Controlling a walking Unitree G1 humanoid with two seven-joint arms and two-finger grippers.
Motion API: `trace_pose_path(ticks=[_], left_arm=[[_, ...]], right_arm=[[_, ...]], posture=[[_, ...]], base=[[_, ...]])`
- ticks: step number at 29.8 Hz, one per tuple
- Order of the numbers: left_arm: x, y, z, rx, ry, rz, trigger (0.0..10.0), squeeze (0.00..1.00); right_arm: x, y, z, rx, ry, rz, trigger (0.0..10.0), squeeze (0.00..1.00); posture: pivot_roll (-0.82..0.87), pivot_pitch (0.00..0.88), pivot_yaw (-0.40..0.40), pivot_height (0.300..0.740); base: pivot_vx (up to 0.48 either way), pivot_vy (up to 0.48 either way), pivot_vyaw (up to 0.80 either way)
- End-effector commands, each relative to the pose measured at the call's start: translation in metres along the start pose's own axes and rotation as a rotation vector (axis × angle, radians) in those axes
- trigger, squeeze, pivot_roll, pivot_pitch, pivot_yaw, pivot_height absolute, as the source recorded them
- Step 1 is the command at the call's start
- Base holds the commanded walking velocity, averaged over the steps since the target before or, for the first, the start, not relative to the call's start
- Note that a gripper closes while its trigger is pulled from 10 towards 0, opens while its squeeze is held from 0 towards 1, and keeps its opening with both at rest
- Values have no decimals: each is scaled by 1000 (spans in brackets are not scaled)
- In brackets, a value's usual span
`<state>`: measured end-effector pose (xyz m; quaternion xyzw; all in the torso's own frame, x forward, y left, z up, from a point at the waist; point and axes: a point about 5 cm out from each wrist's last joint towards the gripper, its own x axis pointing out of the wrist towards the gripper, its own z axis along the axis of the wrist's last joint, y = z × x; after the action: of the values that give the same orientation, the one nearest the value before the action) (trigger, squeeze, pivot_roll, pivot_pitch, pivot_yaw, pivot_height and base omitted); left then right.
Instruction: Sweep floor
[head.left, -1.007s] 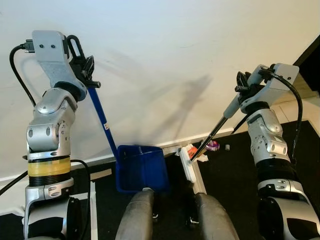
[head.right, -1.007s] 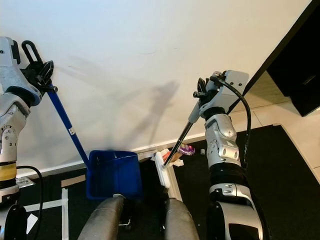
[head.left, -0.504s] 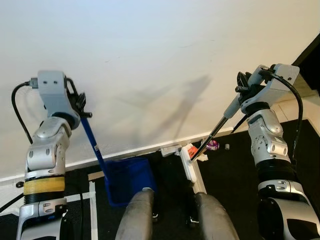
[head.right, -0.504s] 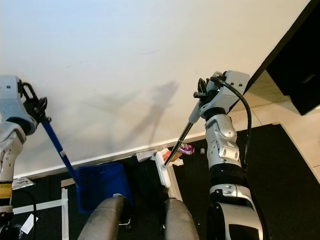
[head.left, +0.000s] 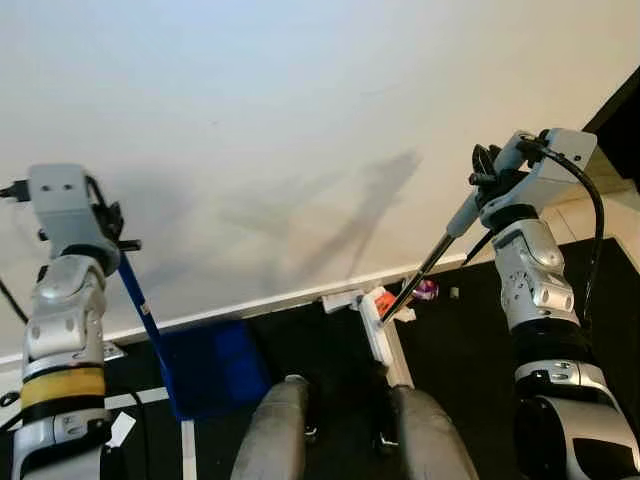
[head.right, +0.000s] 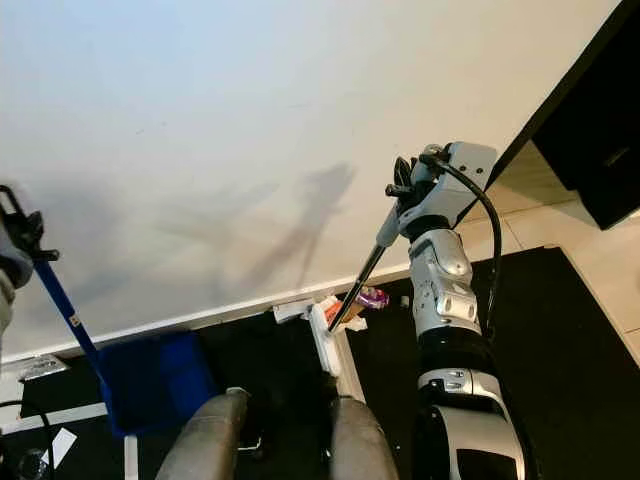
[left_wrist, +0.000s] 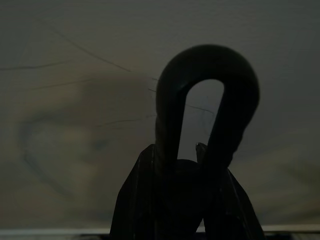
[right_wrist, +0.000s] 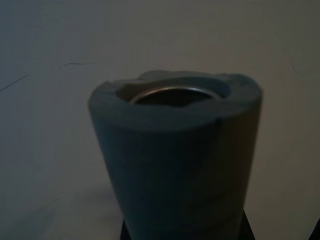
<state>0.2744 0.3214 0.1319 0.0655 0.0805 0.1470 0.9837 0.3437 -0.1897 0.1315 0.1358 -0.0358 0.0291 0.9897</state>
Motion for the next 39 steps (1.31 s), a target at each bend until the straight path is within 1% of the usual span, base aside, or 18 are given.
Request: trace_pose_path(ticks=[1, 6, 7, 9, 13, 16, 22, 24, 36, 39], left_arm=[[-3, 1, -2, -40, -44, 14, 10000, 0], [-7, 6, -8, -47, -67, 55, 10000, 0], [-10, 7, -10, -41, -84, 67, 10000, 0], [-13, 9, -13, -57, -87, 74, 10000, 0], [-17, 4, -16, -73, -86, 47, 10000, 0], [-16, -2, -15, -80, -88, 14, 10000, 0], [-14, -6, -15, -79, -79, -4, 10000, 0], [-13, -8, -16, -64, -68, -8, 10000, 0], [-13, -11, -17, -60, -53, -23, 10000, 0], [-13, -11, -18, -64, -49, -22, 10000, 0]], right_arm=[[-1, 0, 4, -9, -14, 9, 10000, 0], [-1, 0, 4, -10, -12, 13, 10000, 0], [-1, 0, 5, -10, -12, 15, 10000, 0], [-1, 1, 5, -9, -12, 17, 10000, 0], [0, 1, 5, -11, -10, 21, 10000, 0], [0, 2, 5, -11, -9, 24, 10000, 0], [0, 1, 6, -10, -11, 22, 10000, 0], [0, 1, 6, -10, -10, 20, 10000, 0], [1, 1, 5, -7, -10, 22, 10000, 0], [1, 2, 5, -7, -10, 24, 10000, 0]], posture=[[25, 111, 15, 740], [24, 114, 9, 740], [24, 115, 8, 740], [24, 115, 8, 740], [26, 117, 0, 740], [25, 116, 0, 740], [23, 113, 3, 740], [24, 112, 4, 740], [27, 109, 4, 740], [29, 107, 5, 740]], base=[[0, 0, 0], [0, 0, 0], [0, 0, 0], [0, 0, 0], [0, 0, 0], [0, 0, 0], [0, 0, 0], [0, 0, 0], [0, 0, 0], [0, -344, 0]])
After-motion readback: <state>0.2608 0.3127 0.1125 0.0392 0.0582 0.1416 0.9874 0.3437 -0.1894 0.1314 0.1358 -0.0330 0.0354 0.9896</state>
